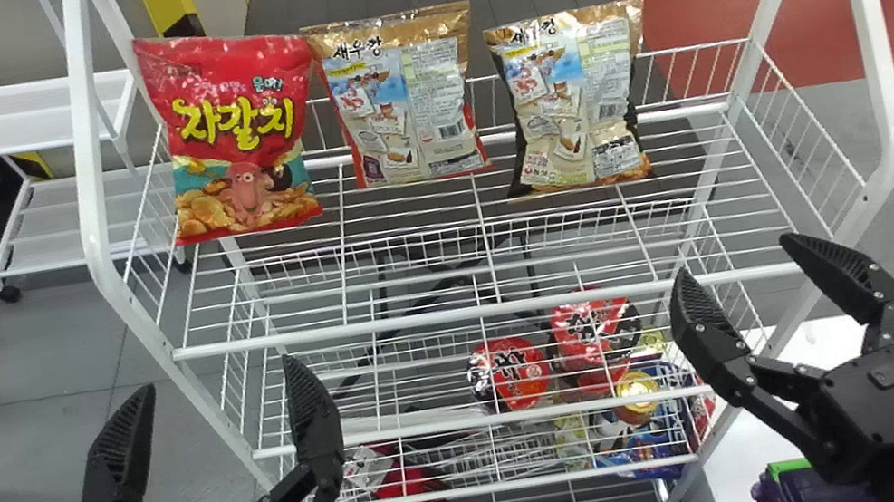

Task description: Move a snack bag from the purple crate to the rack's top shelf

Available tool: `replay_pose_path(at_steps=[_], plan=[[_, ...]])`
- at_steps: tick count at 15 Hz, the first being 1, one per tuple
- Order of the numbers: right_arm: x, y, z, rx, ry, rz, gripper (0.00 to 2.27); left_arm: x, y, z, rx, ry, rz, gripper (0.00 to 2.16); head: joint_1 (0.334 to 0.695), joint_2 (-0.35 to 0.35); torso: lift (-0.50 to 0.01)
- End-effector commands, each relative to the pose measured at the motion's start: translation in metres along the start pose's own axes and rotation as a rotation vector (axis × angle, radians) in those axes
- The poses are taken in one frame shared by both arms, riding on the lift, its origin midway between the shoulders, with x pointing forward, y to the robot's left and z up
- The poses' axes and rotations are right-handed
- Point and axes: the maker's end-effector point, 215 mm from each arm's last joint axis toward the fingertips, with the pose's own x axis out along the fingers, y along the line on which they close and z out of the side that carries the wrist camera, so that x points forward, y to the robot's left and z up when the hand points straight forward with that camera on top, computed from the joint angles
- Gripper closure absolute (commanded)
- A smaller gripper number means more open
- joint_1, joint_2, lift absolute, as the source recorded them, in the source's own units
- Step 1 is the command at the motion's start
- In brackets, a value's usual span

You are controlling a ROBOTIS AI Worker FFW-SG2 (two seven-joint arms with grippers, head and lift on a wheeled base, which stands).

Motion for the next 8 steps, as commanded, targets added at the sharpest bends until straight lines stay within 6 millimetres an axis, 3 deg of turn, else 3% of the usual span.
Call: replay_pose_path(at_steps=[1, 8], plan=[[0.0, 0.0003, 0.0009, 0.0, -0.003, 0.002, 0.15, 0.0001, 0.0, 0.0009, 0.0, -0.002, 0.0, 0.09, 0.695, -0.041, 0.0], [-0.0008, 0.0013, 0.0033, -0.002, -0.01, 0.005, 0.15, -0.001, 0.0006, 0.0049, -0.001, -0.006, 0.001, 0.09, 0.695, -0.04, 0.0]])
